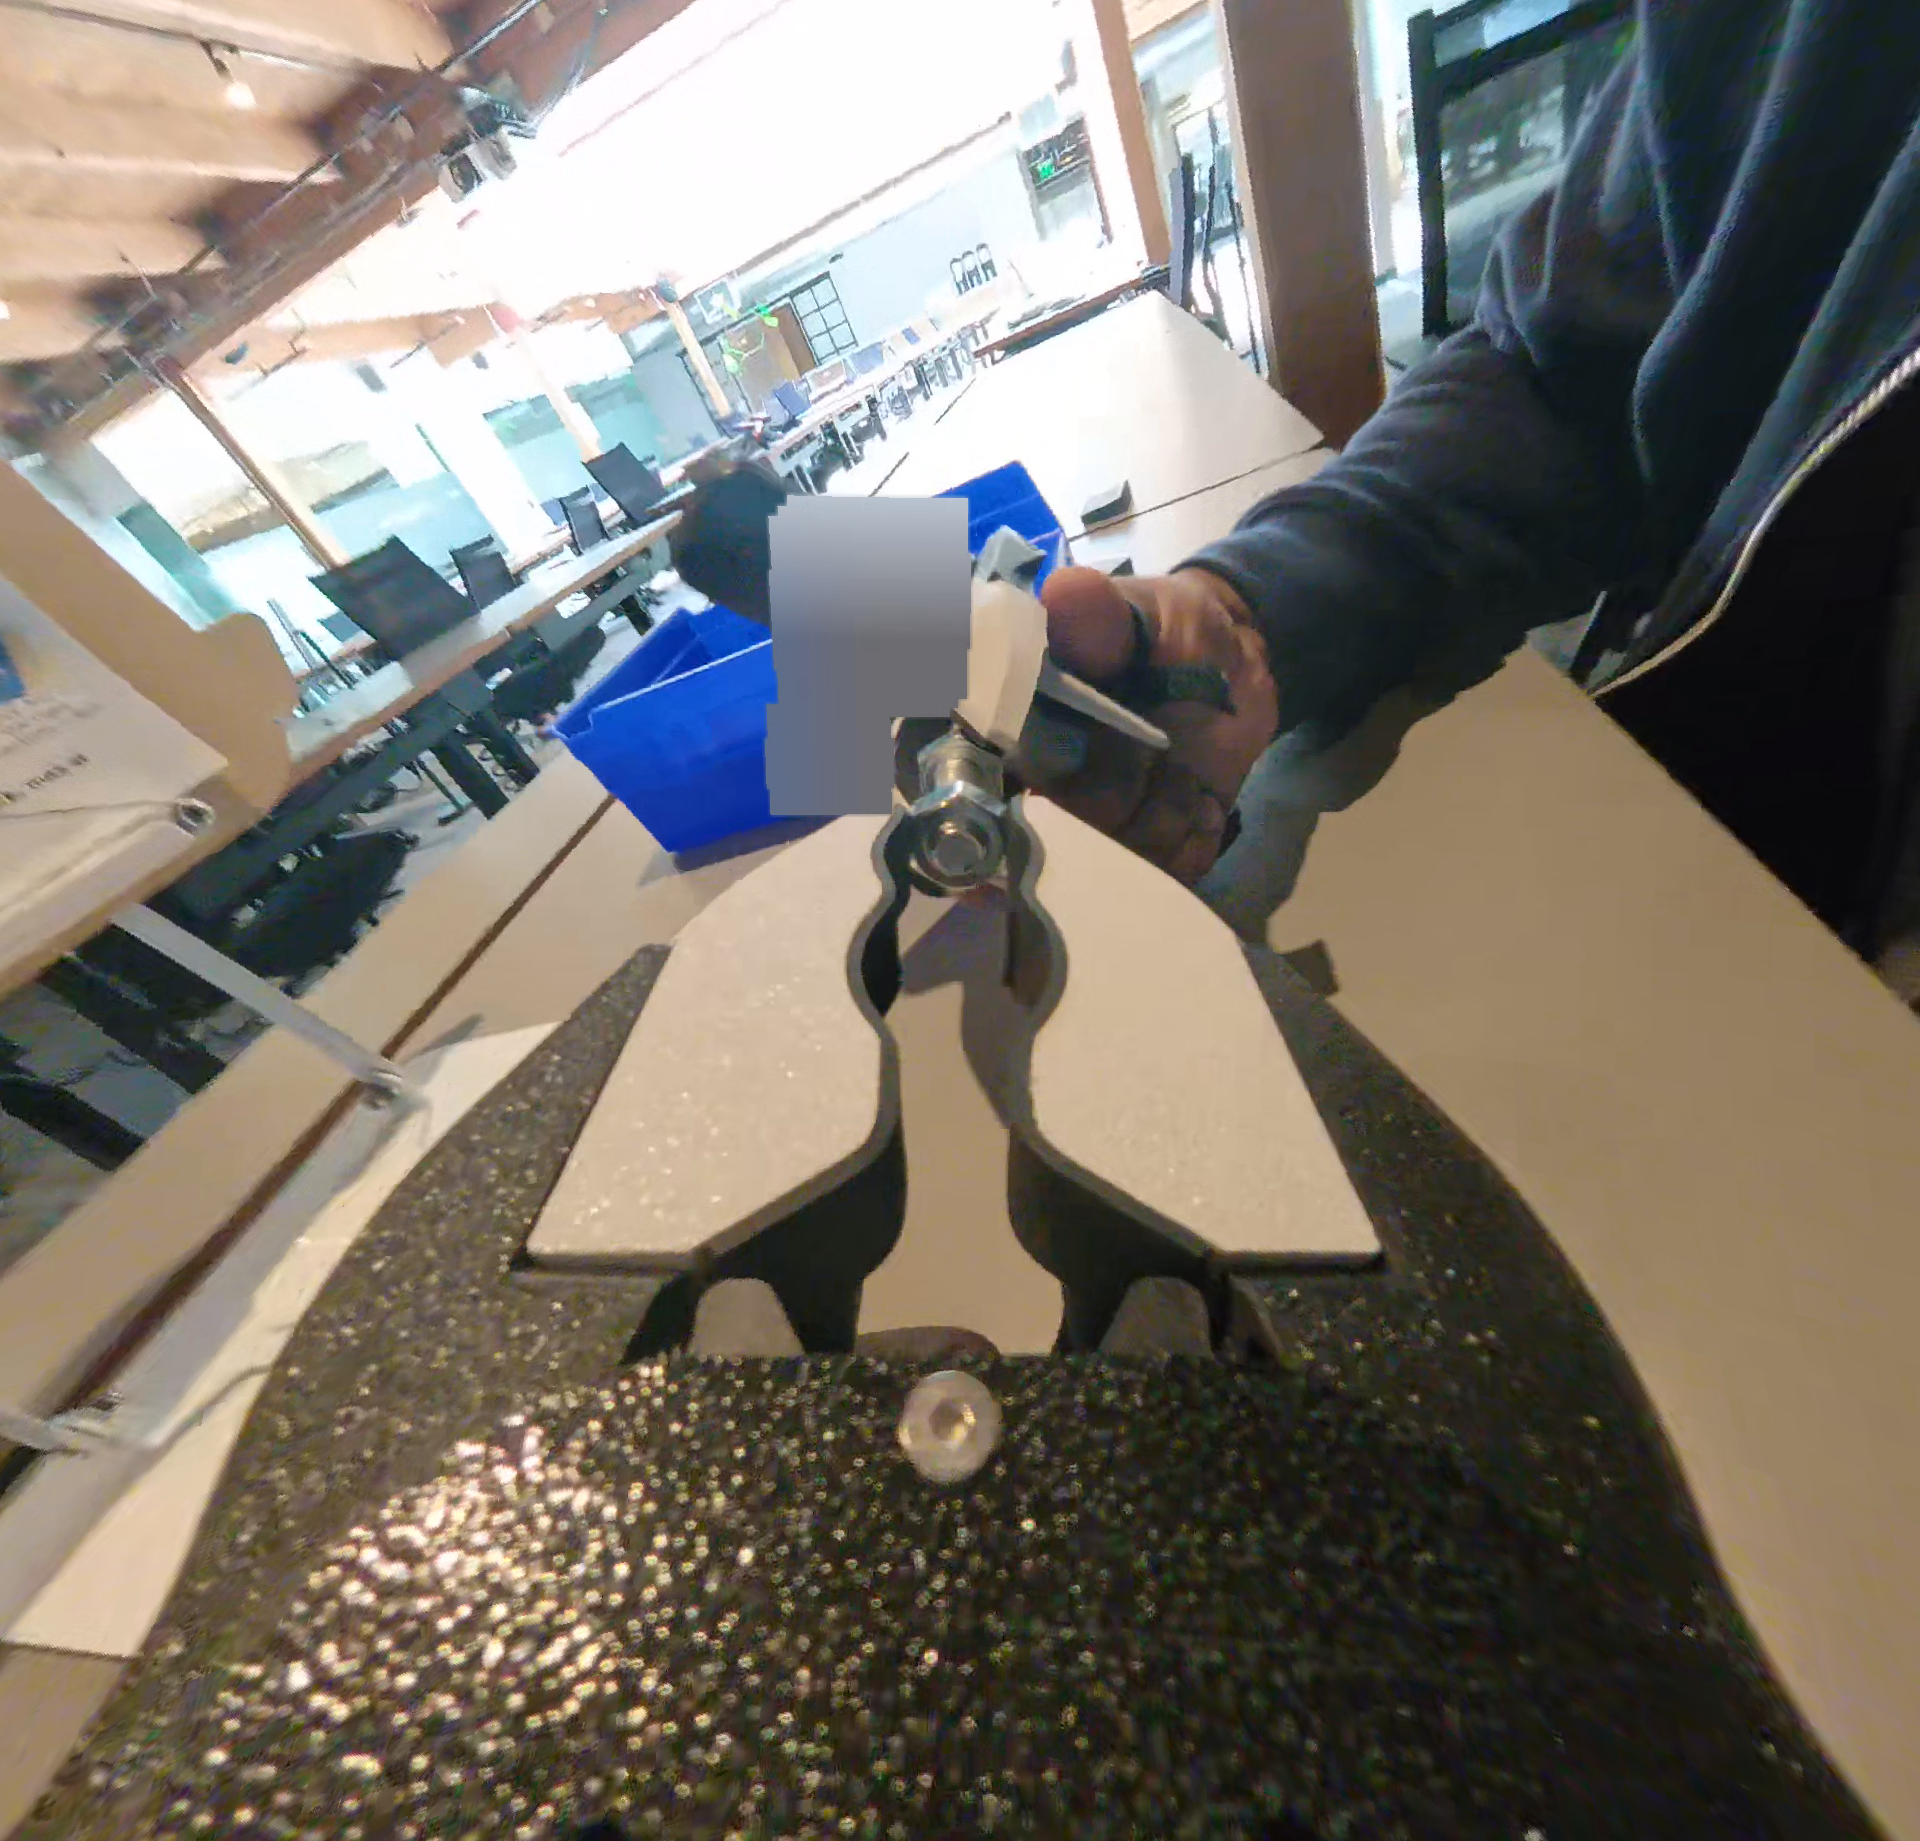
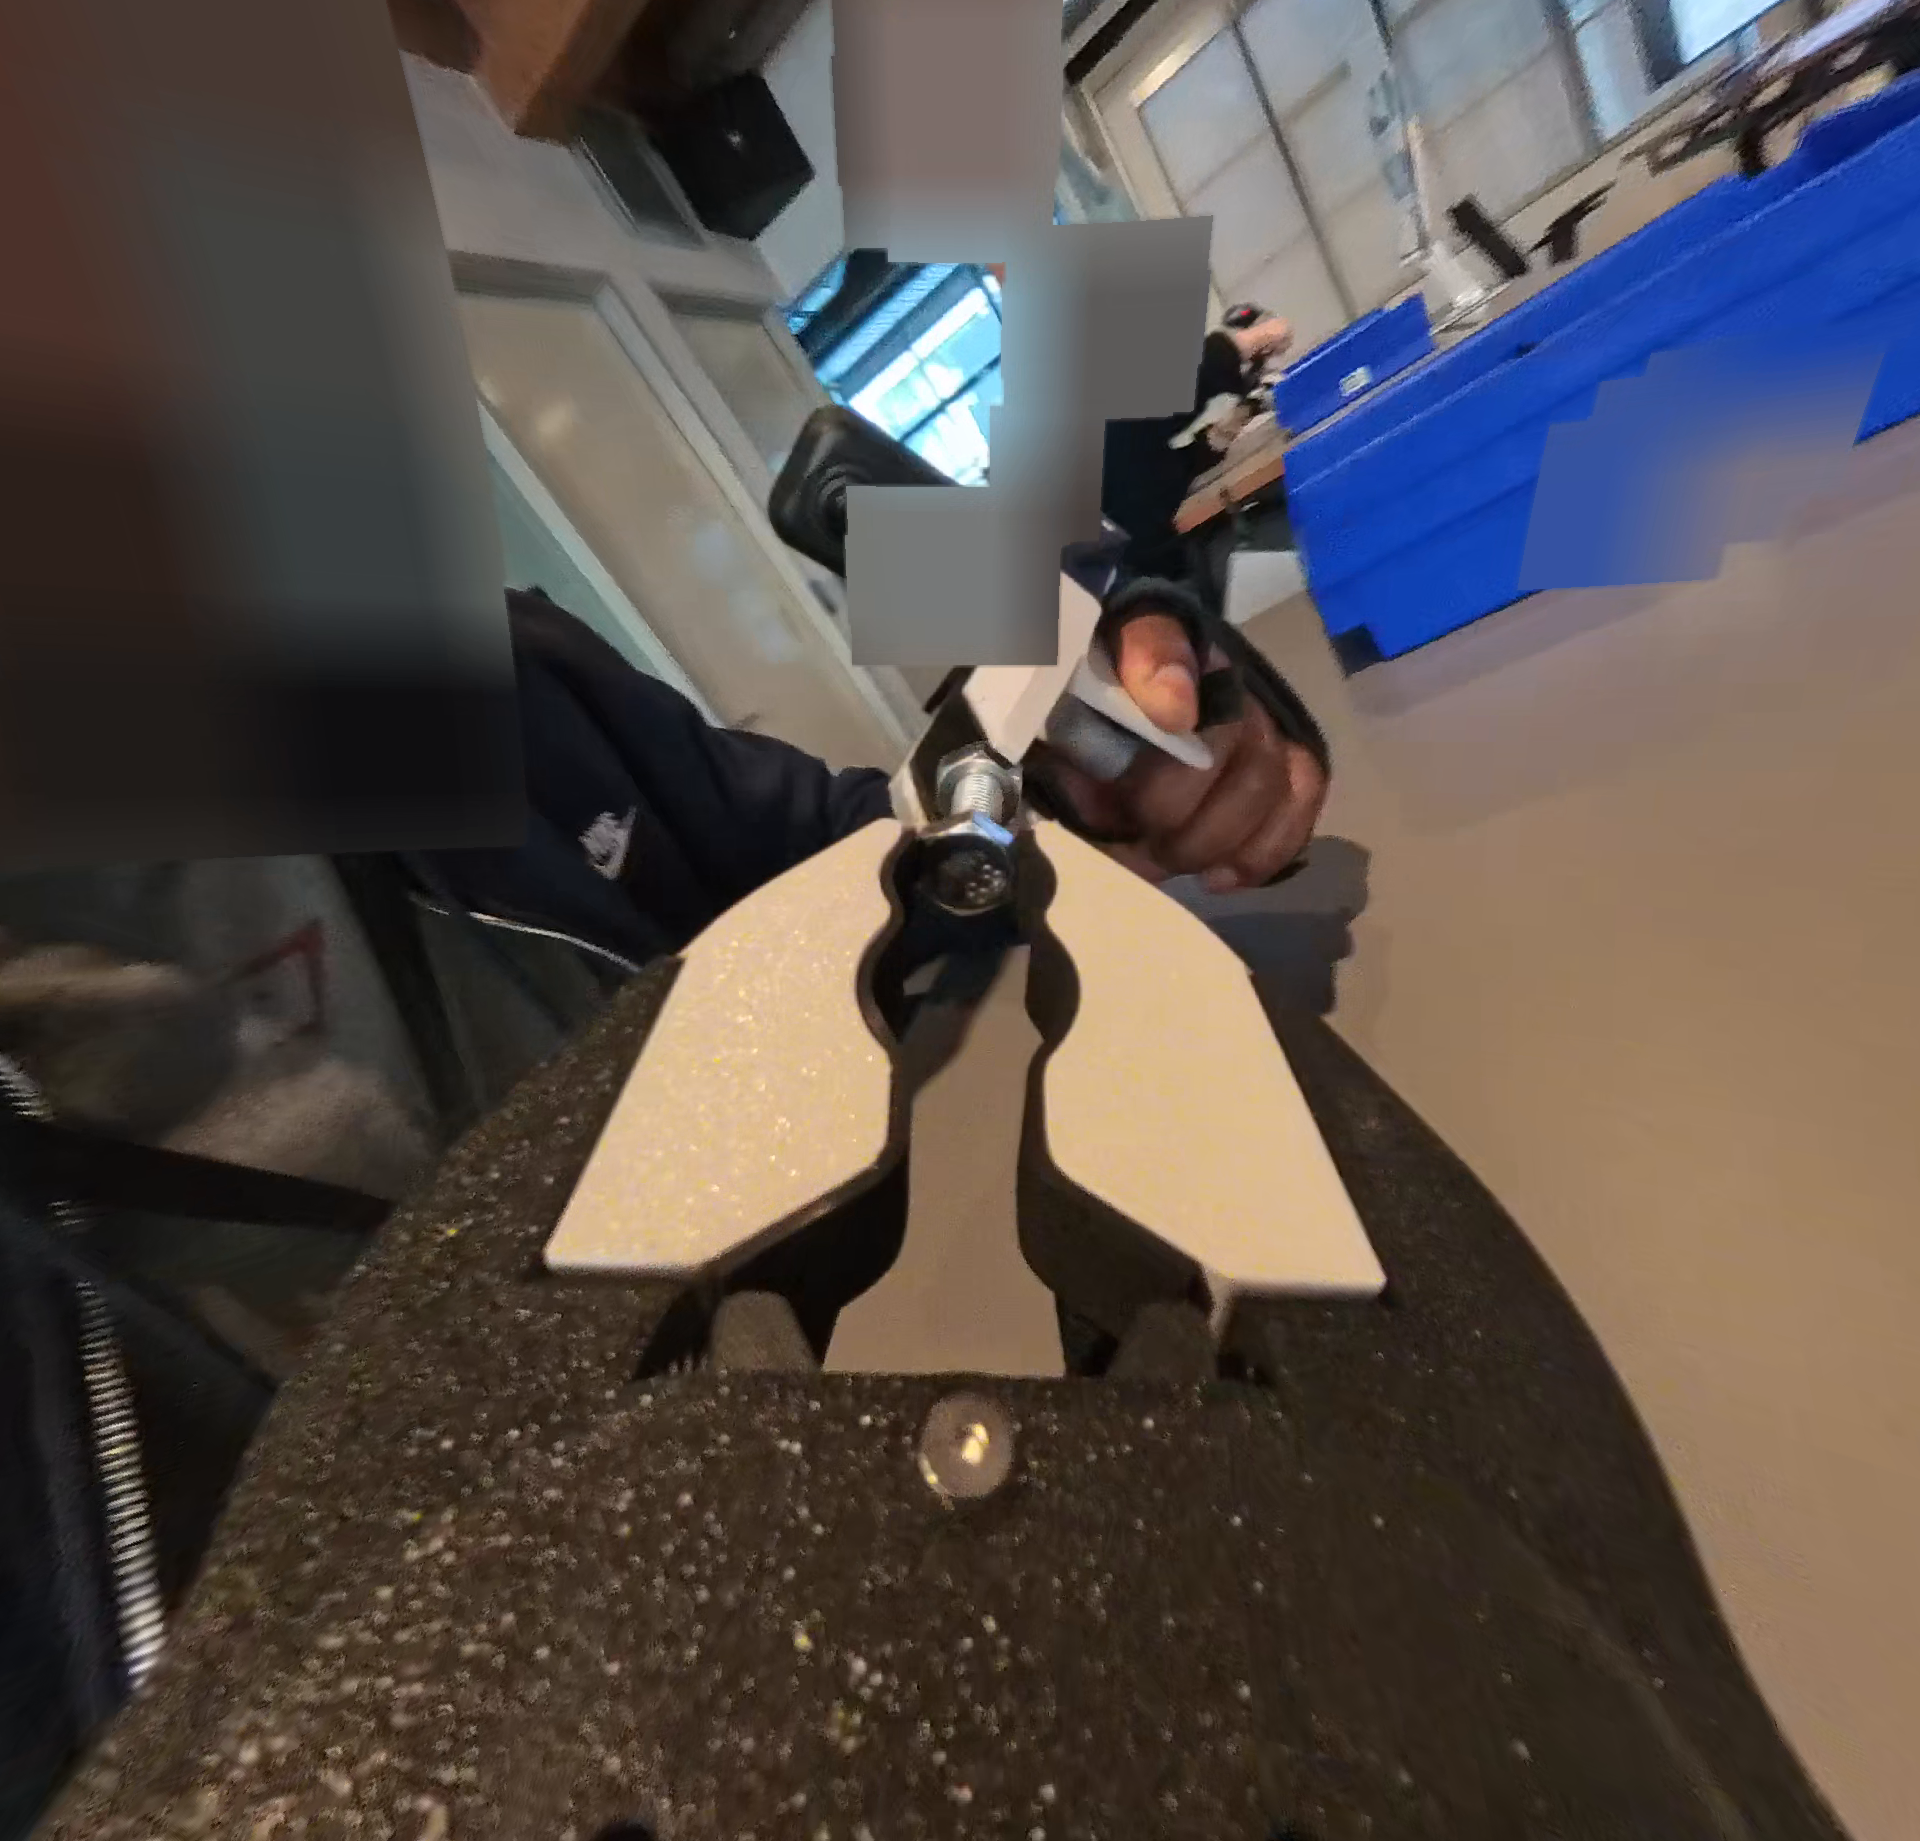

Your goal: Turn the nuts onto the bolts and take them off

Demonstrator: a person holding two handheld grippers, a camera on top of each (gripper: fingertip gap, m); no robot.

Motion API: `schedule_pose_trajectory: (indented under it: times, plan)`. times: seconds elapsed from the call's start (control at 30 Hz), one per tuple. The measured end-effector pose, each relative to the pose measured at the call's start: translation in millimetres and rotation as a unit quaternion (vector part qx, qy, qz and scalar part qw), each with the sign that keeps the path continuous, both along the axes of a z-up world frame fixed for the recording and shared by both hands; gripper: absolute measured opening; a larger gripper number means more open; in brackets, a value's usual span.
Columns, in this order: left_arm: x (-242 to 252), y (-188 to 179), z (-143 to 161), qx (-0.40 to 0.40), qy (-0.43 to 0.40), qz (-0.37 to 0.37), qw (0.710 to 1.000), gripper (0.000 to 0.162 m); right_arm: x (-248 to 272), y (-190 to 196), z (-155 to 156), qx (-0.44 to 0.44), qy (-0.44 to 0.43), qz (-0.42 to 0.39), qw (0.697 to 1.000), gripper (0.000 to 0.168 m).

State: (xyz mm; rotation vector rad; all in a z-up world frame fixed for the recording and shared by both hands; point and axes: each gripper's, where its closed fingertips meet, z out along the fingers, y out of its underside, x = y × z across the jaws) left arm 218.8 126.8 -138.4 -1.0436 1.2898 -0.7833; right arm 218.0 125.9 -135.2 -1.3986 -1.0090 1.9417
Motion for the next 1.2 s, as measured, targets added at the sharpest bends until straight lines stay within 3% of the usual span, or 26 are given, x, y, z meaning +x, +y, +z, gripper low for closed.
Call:
schedule_pose_trajectory:
  times: [0.13, 0.27, 0.43, 0.57, 0.7, 0.87, 1.07, 1.2]
  plan:
    - [-5.1, 4.7, 7.4, -0.072, -0.044, -0.016, 0.996, 0.017, 0.9, 15.2, 0.6, 0.145, -0.035, -0.106, 0.983, 0.037]
    - [-8.9, 9.0, 11.4, -0.148, -0.071, -0.038, 0.986, 0.017, 8.4, 27.2, 6.2, 0.335, -0.075, -0.214, 0.914, 0.041]
    - [-6.5, 11.4, 6.2, -0.229, -0.078, -0.062, 0.968, 0.017, 1.6, 19.8, -3.2, 0.504, -0.134, -0.247, 0.817, 0.035]
    - [-3.8, 9.2, 1.5, -0.262, -0.071, -0.08, 0.959, 0.017, -4.5, 8.6, -5.1, 0.543, -0.133, -0.241, 0.794, 0.029]
    - [-1.1, 3.9, -0.1, -0.285, -0.07, -0.106, 0.95, 0.017, -5.2, 5.7, -7.3, 0.534, -0.136, -0.232, 0.801, 0.019]
    - [-1.4, 6.3, -2.3, -0.263, -0.061, -0.089, 0.959, 0.017, -6.2, 6.6, -11.7, 0.468, -0.15, -0.214, 0.844, 0.018]
    - [-0.5, 3.7, -2.2, -0.15, -0.032, -0.052, 0.987, 0.017, -4.7, 1.8, -4.1, 0.256, -0.098, -0.134, 0.952, 0.018]
    - [1.4, 2.7, -6.4, -0.055, 0.004, -0.014, 0.998, 0.017, -2.3, 1.6, -4.7, 0.116, -0.075, -0.073, 0.988, 0.017]
